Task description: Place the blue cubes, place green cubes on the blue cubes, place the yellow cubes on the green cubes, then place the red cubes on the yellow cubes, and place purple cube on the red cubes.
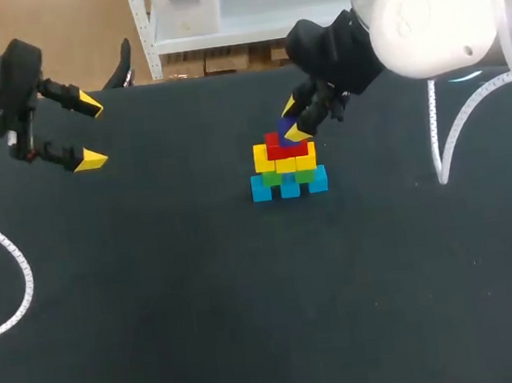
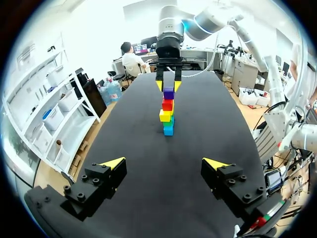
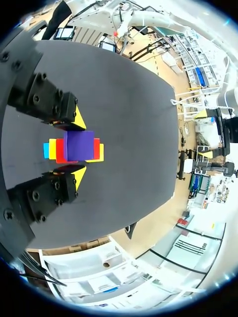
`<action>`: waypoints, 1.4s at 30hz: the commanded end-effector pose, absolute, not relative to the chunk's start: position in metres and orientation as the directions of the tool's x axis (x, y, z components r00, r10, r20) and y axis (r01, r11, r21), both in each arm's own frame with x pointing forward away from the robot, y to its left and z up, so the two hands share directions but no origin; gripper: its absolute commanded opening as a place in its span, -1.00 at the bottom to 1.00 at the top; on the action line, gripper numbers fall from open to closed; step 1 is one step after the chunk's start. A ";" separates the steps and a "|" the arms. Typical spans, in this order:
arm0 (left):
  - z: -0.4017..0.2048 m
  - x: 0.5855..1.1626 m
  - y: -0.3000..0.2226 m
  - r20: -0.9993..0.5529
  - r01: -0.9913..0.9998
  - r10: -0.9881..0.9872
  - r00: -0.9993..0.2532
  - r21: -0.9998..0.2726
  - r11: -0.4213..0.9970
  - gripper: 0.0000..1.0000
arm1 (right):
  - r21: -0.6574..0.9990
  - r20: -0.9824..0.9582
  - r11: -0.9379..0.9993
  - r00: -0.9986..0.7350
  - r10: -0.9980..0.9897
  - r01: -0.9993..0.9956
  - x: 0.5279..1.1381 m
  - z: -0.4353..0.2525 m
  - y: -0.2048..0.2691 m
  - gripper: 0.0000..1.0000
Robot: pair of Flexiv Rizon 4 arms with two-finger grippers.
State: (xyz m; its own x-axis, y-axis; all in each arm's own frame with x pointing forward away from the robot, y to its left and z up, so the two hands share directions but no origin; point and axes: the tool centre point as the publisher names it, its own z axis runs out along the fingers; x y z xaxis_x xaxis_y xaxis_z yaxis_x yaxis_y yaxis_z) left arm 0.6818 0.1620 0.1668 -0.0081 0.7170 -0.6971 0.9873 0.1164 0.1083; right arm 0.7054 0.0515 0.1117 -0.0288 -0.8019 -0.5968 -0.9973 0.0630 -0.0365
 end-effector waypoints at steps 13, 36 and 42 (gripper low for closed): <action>0.166 0.683 0.162 -0.698 0.988 0.716 -0.006 0.109 0.114 1.00 | -0.037 -0.605 0.054 -0.021 -0.796 -0.998 0.710 0.113 0.054 -0.33; 0.166 0.683 0.162 -0.698 0.988 0.716 -0.006 0.109 0.114 1.00 | -0.061 -0.675 0.127 -0.053 -0.736 -0.990 0.720 0.145 0.004 1.00; 0.166 0.683 0.162 -0.698 0.988 0.716 -0.006 0.109 0.114 1.00 | -0.066 -0.692 0.176 -0.082 -0.717 -0.982 0.723 0.153 -0.033 1.00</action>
State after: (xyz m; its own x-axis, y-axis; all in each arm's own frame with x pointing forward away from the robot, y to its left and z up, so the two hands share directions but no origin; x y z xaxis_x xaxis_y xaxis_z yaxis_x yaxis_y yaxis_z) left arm 0.6818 0.1620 0.1668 -0.0081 0.7170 -0.6971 0.9873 0.1164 0.1083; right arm 0.7344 -0.0139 0.1473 -0.0855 -0.7329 -0.6749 -0.9840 0.1685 -0.0585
